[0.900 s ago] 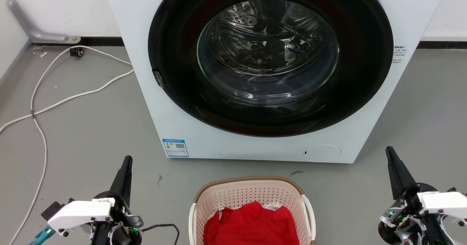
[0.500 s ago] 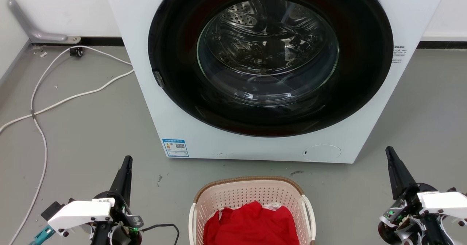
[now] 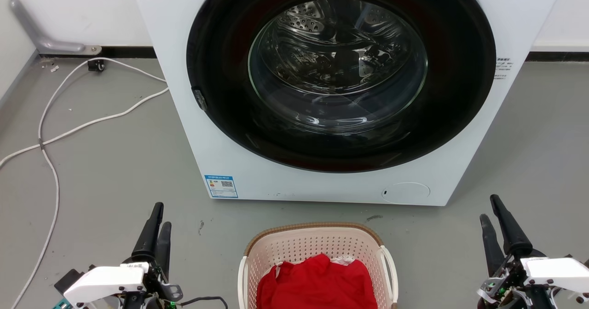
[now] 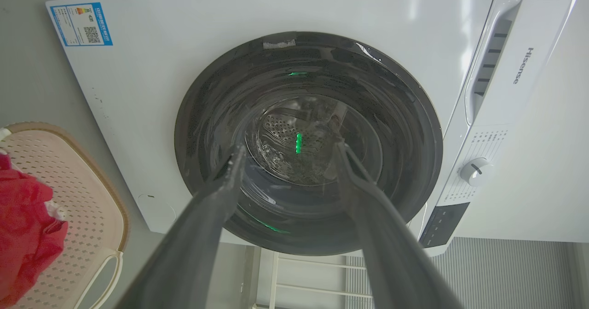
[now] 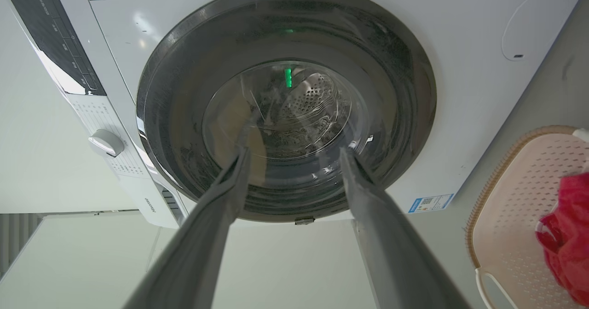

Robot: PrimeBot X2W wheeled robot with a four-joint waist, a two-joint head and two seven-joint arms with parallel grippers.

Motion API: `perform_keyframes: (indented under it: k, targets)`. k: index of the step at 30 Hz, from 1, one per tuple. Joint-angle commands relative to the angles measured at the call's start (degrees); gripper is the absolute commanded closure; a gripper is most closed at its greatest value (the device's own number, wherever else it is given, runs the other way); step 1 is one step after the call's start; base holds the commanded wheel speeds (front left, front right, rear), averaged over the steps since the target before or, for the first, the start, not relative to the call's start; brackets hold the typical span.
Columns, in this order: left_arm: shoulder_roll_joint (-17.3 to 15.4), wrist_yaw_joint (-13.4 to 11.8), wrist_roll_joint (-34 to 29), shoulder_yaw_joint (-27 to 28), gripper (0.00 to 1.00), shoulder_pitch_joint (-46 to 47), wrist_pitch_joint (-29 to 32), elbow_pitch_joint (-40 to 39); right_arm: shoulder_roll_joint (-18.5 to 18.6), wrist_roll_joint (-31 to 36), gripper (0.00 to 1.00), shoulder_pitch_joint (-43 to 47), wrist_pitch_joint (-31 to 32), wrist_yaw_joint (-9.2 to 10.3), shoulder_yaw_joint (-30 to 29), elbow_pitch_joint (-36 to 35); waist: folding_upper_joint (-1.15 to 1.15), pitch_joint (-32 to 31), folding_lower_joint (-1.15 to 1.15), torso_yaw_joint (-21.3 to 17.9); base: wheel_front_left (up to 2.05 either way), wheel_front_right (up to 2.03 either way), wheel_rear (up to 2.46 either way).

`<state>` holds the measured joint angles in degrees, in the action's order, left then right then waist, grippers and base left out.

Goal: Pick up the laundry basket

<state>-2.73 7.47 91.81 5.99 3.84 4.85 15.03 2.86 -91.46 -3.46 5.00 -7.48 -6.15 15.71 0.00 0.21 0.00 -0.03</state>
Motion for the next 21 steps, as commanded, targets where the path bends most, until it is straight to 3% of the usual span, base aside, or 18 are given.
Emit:
perform_keyframes:
  k: [1,7,21]
  targets:
    - [-0.1,0.0,-1.2,0.2,0.00,0.8,-0.6,-1.4,0.1,1.1,0.00,-0.7,-0.7,-0.01,0.0,-1.3,0.00,0.0,0.00,0.0,0.00,0.00,0.00]
    - [-0.1,-0.2,-7.2,0.4,0.00,0.7,-2.3,-3.0,0.1,8.7,0.00,-0.3,-2.3,-0.01,-0.4,-3.2,0.00,0.1,0.00,0.0,0.00,0.00,0.00]
    - [-0.2,-4.4,-24.5,-2.8,0.00,-0.4,-5.7,-8.2,0.1,29.2,0.00,1.4,-5.8,-0.01,1.2,-8.7,0.00,0.3,0.00,-0.1,0.00,0.00,0.00]
